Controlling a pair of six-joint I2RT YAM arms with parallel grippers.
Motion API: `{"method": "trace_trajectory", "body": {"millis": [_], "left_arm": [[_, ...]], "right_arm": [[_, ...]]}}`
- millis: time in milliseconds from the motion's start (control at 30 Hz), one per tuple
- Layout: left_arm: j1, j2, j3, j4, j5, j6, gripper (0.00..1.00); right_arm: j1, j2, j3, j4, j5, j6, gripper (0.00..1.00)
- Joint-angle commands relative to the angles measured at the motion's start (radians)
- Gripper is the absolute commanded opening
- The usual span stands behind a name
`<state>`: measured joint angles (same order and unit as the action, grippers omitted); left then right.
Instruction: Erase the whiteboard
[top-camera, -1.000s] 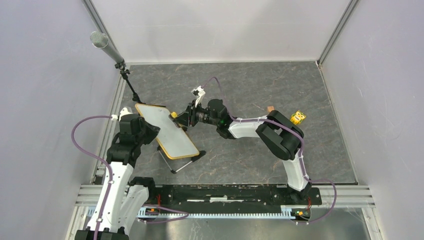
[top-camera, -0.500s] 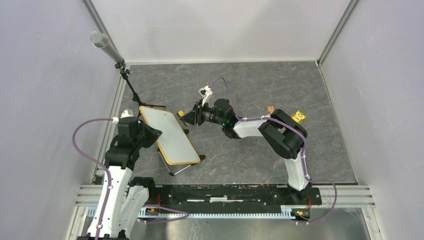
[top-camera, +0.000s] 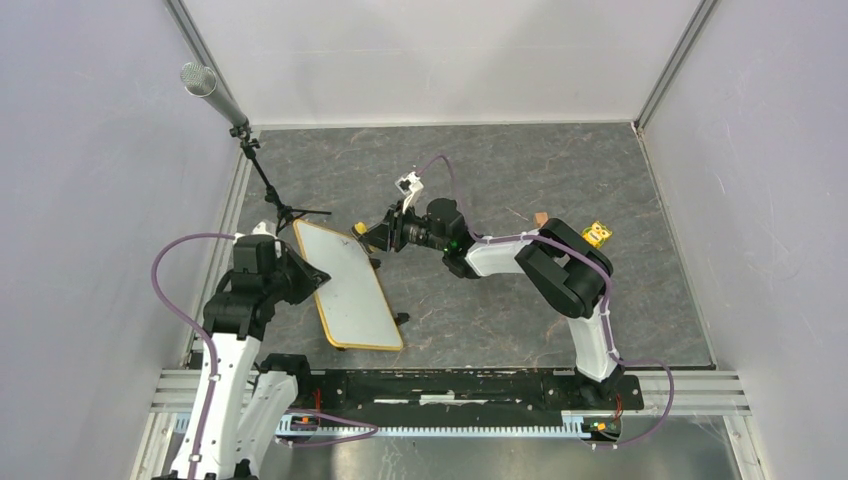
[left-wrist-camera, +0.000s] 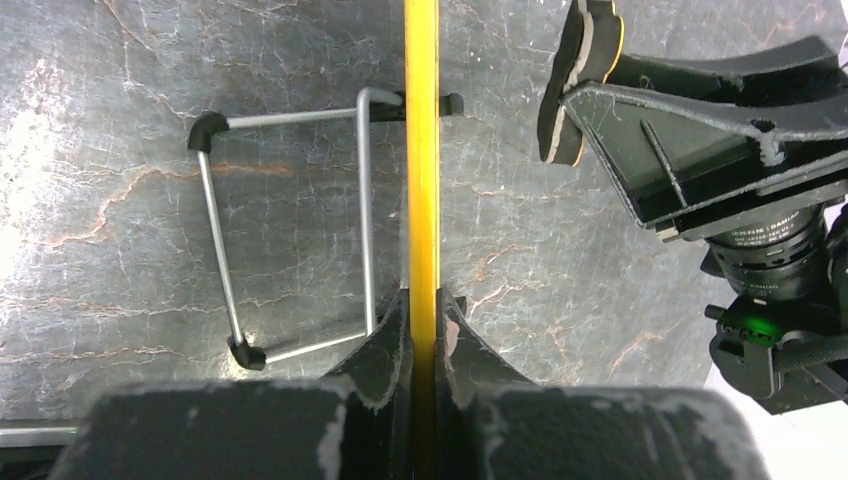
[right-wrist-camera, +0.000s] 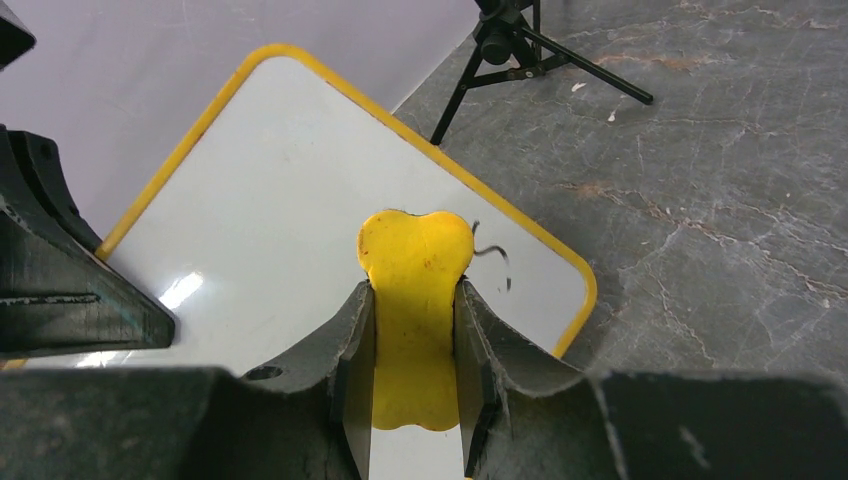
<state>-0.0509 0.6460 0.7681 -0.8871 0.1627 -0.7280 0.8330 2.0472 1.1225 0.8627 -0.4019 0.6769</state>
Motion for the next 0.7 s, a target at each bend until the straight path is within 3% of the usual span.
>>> {"method": "trace_trajectory", "body": {"millis": [0, 400, 667], "left_arm": [[0.002, -0.035, -0.035, -0.005, 0.082, 0.12, 0.02], [0.0, -0.005, -0.051, -0.007, 0.136, 0.168, 0.02], [0.001, 0.009, -0.061, 0.012, 0.163, 0.176, 0.02]], "right_arm": [[0.034, 0.048, 0.057, 0.072, 0.026, -0.006, 0.27], [0.081, 0.2, 0.16, 0.088, 0.231, -0.008, 0.27], [0.049, 0.285, 0.194, 0.096, 0.215, 0.06, 0.27]]}}
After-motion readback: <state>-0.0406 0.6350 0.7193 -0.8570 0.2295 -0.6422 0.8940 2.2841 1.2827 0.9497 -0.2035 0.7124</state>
